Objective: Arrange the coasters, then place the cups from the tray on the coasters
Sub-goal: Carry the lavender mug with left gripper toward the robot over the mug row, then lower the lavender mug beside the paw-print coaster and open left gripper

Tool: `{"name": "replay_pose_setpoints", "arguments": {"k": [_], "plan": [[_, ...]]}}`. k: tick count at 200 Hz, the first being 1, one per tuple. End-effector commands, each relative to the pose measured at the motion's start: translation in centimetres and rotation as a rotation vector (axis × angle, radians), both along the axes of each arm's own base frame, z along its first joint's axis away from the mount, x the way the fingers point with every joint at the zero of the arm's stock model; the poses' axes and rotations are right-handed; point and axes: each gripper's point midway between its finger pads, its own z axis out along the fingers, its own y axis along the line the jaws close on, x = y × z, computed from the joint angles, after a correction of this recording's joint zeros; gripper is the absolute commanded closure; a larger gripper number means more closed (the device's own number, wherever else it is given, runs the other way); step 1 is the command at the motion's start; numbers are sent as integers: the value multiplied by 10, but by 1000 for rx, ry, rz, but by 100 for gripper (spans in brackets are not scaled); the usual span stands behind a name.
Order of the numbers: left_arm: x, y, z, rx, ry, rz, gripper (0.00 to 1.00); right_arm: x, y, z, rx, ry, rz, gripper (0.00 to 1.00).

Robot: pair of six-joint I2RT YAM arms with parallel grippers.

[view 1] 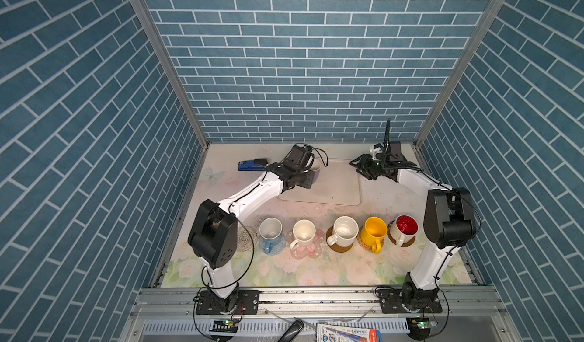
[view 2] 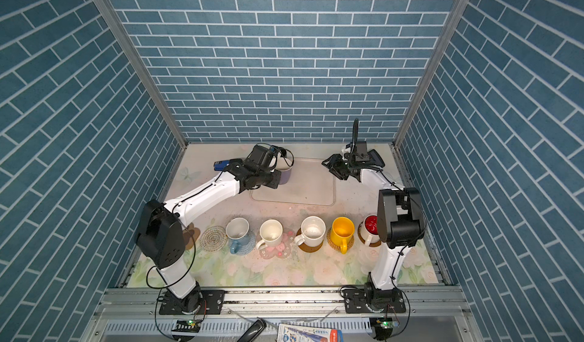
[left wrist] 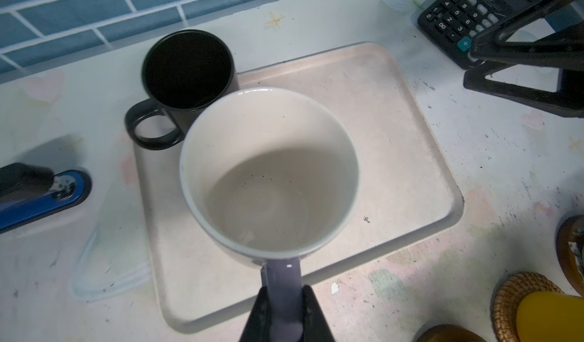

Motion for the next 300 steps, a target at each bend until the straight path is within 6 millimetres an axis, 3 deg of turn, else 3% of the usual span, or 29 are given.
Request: {"name": "replay_pose_setpoints", "arguments": {"k": [1,78,112,153,190,239,267,300], "plan": [[9,21,37,-47,-123,114,100,-7,6,9,-27,-51,29,45],[-24,106,50,-63,-181,353,100,-3,40,8,-52,-59,92,45],[-50,148,38,-36,-136,462,100,0,62,10,-57,-67,138,45],[-90,181,28,-31,-125,556,100,2,83,16,-59,-83,184,46],[-123,202,24,-46,-121,604,100,0,96,19,-55,-93,213,46],[-160,223,1,-31,-83,638,100,0,106,21,-52,-100,228,46],[-172,226,-7,-61,-73,654,100,0,111,18,-67,-91,232,46],[-191,228,-34,-73,-11,654,100,2,112,18,-69,-91,223,46]]}}
